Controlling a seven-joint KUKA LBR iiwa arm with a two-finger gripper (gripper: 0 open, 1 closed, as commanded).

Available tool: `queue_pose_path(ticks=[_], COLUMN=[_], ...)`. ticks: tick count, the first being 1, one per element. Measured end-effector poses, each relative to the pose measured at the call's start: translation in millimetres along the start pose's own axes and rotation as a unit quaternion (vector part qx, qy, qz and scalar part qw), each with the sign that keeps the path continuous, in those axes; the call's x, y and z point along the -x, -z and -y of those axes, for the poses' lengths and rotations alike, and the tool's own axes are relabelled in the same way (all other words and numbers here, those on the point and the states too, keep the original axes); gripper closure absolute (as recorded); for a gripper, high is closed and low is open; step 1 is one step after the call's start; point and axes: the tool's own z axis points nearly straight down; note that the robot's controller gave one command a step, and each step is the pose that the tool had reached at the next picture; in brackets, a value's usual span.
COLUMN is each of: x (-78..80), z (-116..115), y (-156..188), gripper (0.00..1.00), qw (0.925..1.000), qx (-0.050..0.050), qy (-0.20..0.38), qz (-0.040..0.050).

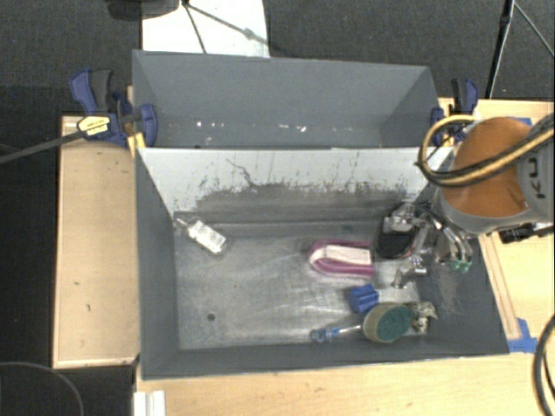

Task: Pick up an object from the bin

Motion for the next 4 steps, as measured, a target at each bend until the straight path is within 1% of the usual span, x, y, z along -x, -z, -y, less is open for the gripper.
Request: queue_pose_path(ticks=[1, 2, 3, 4], x=[-14.1, 10.8, 11.0, -16.9], z=[13, 11, 11, -8], y=[0, -23, -22, -26], gripper=[0.00, 0.00, 1.00, 1.00], qw=[0.9874, 0.9998, 0.9998, 0.9996], qx=[0.010, 0.004, 0.004, -0.003], qy=[-0.158, -0.018, -0.016, -0.027], qz=[-0.0082, -0.0068, -0.0067, -0.0082])
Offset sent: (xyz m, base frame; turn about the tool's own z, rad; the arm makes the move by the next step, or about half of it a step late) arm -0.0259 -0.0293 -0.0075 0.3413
